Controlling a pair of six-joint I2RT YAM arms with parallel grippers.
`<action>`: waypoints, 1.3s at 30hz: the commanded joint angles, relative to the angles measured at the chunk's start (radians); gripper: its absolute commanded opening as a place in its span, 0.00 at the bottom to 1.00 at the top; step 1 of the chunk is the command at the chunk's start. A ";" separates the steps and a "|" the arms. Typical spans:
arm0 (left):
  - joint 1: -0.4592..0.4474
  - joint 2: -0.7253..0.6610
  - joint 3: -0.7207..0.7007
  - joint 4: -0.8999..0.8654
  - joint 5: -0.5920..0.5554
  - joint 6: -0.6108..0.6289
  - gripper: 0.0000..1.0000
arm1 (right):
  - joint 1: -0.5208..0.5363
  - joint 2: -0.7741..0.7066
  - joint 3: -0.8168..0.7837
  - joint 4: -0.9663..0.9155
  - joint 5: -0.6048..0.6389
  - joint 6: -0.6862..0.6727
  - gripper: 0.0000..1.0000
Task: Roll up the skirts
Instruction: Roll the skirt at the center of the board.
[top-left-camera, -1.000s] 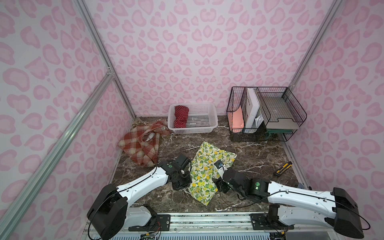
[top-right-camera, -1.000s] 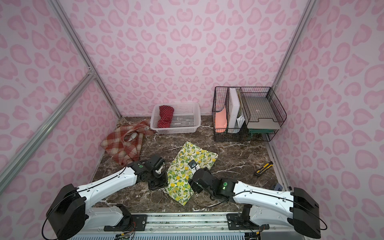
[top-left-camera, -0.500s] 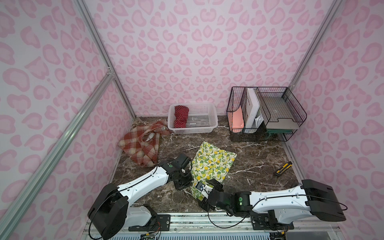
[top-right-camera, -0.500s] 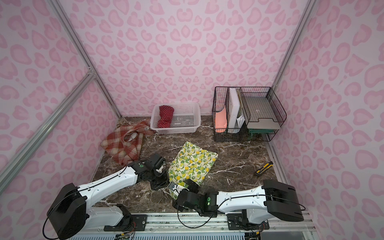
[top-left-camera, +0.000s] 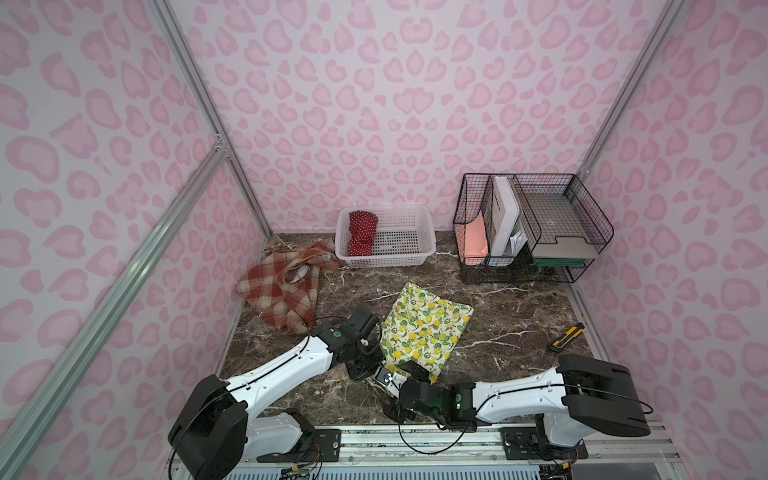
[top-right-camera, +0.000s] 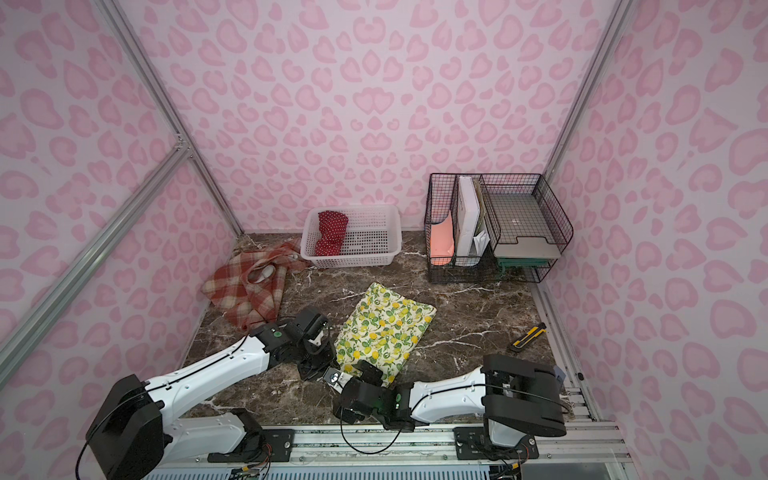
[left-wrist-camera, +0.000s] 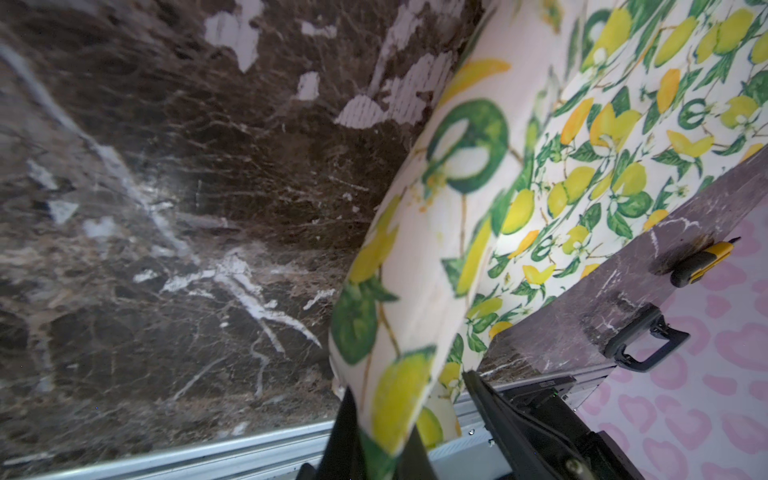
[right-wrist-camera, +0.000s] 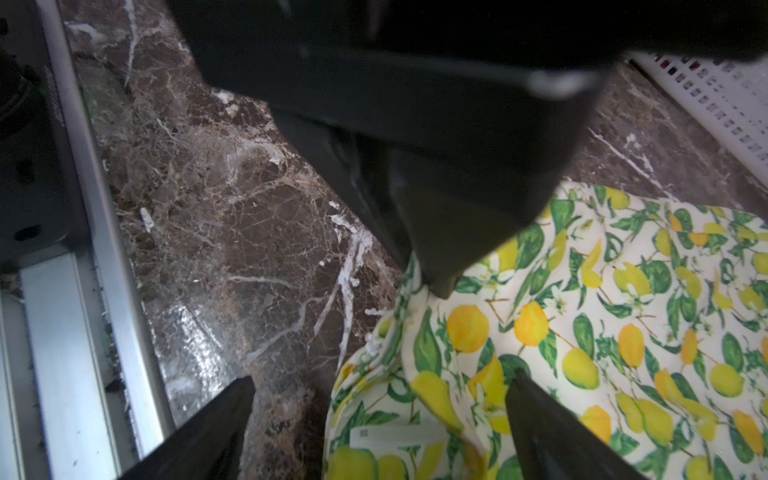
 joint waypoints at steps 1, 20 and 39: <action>0.000 -0.014 -0.001 0.008 -0.015 -0.019 0.00 | 0.017 0.040 0.024 -0.002 0.084 0.047 0.99; 0.000 -0.055 -0.056 0.017 -0.038 -0.053 0.00 | 0.096 0.199 0.131 -0.193 0.463 0.226 0.69; 0.009 -0.062 -0.058 -0.003 -0.045 -0.042 0.00 | 0.112 0.191 0.111 -0.158 0.435 0.207 0.04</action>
